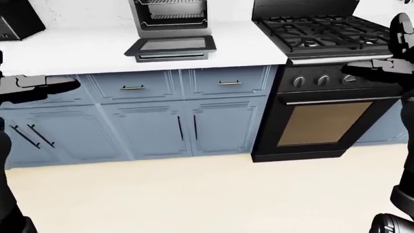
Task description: Close the toaster oven door.
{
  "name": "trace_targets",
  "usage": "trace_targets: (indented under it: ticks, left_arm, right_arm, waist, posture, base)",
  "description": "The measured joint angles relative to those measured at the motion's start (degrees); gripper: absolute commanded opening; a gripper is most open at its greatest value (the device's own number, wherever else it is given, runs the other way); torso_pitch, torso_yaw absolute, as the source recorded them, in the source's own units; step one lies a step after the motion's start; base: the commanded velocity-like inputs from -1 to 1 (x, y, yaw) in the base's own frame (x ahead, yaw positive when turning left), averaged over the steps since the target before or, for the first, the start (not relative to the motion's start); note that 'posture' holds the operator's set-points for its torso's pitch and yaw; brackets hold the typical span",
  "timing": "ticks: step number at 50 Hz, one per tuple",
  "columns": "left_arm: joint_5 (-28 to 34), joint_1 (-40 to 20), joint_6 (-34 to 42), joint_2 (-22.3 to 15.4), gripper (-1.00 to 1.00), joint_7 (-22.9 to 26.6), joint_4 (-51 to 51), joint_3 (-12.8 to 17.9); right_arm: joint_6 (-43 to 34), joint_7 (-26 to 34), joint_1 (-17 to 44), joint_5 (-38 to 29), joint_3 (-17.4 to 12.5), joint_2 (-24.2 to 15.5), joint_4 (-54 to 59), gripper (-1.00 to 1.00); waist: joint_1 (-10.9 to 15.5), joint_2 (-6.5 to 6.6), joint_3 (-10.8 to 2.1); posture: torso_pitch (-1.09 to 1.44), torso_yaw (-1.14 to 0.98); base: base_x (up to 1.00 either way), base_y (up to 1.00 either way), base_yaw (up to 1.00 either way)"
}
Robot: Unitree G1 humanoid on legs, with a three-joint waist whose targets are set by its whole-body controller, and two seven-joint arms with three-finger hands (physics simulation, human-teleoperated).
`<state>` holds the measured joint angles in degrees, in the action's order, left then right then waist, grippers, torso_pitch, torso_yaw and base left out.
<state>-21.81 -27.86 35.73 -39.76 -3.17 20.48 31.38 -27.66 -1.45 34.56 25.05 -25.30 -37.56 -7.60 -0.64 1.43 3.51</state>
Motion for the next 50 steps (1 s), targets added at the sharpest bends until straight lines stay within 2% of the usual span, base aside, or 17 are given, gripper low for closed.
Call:
trace_targets:
  ticks: [2,3,4,7,12,15,17,19,21,25,29,34,39,41,43,46,50]
  left_arm:
    - [0.05,-0.08,-0.42,-0.18,1.0,-0.05,0.32,0.22]
    - [0.08,-0.11,-0.6,-0.38,1.0,-0.08,0.28,0.44]
    - [0.16,0.08,-0.74,-0.32,1.0,-0.15,0.09,0.74]
    - [0.43,0.89,-0.14,0.04,1.0,-0.47,-1.1,1.02]
    - [0.29,0.45,0.12,-0.36,1.0,-0.47,-0.33,0.98]
    - [0.17,0.03,-0.12,-0.63,1.0,-0.45,-0.03,1.01]
    - [0.04,0.66,-0.3,0.24,1.0,-0.35,0.36,0.43]
    - [-0.22,0.82,0.04,0.38,1.0,-0.04,-0.2,-0.43]
    - [-0.34,0.71,0.35,0.23,1.0,0.08,-0.63,-0.43]
    - [-0.34,0.32,0.22,-0.34,1.0,-0.11,-0.15,0.48]
    - [-0.58,-0.12,-0.09,-1.04,1.0,-0.28,0.27,0.92]
    - [-0.41,0.72,0.39,-0.79,1.0,-0.85,-1.05,1.47]
    - [-0.51,0.38,-0.01,-1.05,1.0,-0.77,-0.58,1.25]
    - [-0.55,0.13,-0.17,-1.26,1.0,-0.74,-0.46,1.25]
    - [-0.69,0.49,-0.22,-0.5,1.0,-0.65,-0.22,0.67]
    - [-1.2,0.53,0.72,-0.65,1.0,-0.31,-0.87,-0.18]
    - [-1.46,0.03,0.62,-1.59,1.0,-0.45,-0.36,1.1]
  right_arm:
    - [0.26,0.04,0.2,0.04,-0.09,-0.11,-0.43,1.0]
    - [0.37,0.06,0.3,0.07,0.02,0.13,-0.65,1.0]
    - [0.42,0.12,-0.01,0.13,0.38,0.57,-0.8,1.0]
    - [-0.44,0.55,-0.52,0.49,1.69,0.89,-0.35,1.0]
    - [-0.59,0.55,-0.17,0.42,0.88,0.47,-0.47,1.0]
    - [-0.13,0.46,0.24,0.35,0.59,0.13,-1.1,1.0]
    - [0.16,0.35,-0.26,0.22,-0.02,0.18,-0.87,1.0]
    - [-0.24,0.12,-0.72,0.01,-0.22,0.25,0.01,1.0]
    - [-0.69,0.0,-0.38,-0.09,-0.05,0.06,0.34,1.0]
    - [-0.55,0.14,0.33,0.06,0.09,-0.27,-0.54,1.0]
    - [-0.99,-0.04,1.07,0.25,0.2,-0.53,-0.92,1.0]
    - [-1.75,0.35,0.73,0.77,1.76,0.13,-0.66,1.0]
    - [-1.96,0.01,1.52,0.89,0.81,-0.55,-1.05,1.0]
    - [-1.74,-0.05,1.82,1.02,0.56,-0.87,-1.52,1.0]
    - [-1.29,-0.07,1.39,0.97,0.12,-0.86,-1.04,1.0]
    - [-1.97,-0.4,1.17,0.93,-0.03,-1.09,-0.09,1.0]
    - [-1.76,-0.49,2.13,1.29,-0.18,-1.83,-0.9,1.0]
  waist:
    - [-0.26,2.15,-0.41]
    - [-0.01,2.55,-0.63]
    - [0.45,1.98,-0.23]
    - [1.15,1.9,0.01]
    - [1.55,-1.41,0.07]
    - [1.66,-4.54,-0.58]
    - [0.76,-3.37,-0.13]
    - [0.26,-3.75,-0.24]
    - [0.16,-3.1,-0.4]
    - [0.03,-0.62,-0.01]
    - [-0.32,3.17,-1.01]
    - [0.96,1.8,-0.36]
    - [1.4,-1.78,-0.12]
    - [1.55,-3.86,-0.46]
    - [0.62,-3.26,-0.06]
    - [0.03,-3.99,-0.59]
    - [-0.17,-1.62,-0.52]
  posture:
    - [0.0,0.0]
    - [0.0,0.0]
    - [0.0,0.0]
    - [0.0,0.0]
    - [0.0,0.0]
    - [0.0,0.0]
    - [0.0,0.0]
    - [0.0,0.0]
    - [0.0,0.0]
    - [0.0,0.0]
    - [0.0,0.0]
    - [0.0,0.0]
    - [0.0,0.0]
    - [0.0,0.0]
    - [0.0,0.0]
    - [0.0,0.0]
    - [0.0,0.0]
  base:
    - [0.25,0.02,0.0]
    - [0.26,0.02,0.0]
    - [0.25,0.02,0.0]
    - [0.25,0.02,0.0]
    - [0.25,0.02,0.0]
    - [0.24,0.02,0.0]
    - [0.25,0.02,0.0]
    - [0.25,0.02,0.0]
    - [0.25,0.03,0.0]
    - [0.25,0.1,0.0]
    - [0.25,0.15,0.0]
    - [0.24,0.19,0.0]
    - [0.24,0.2,0.0]
    - [0.25,0.2,0.0]
    - [0.25,0.2,0.0]
    - [0.24,0.21,0.0]
    - [0.24,0.2,0.0]
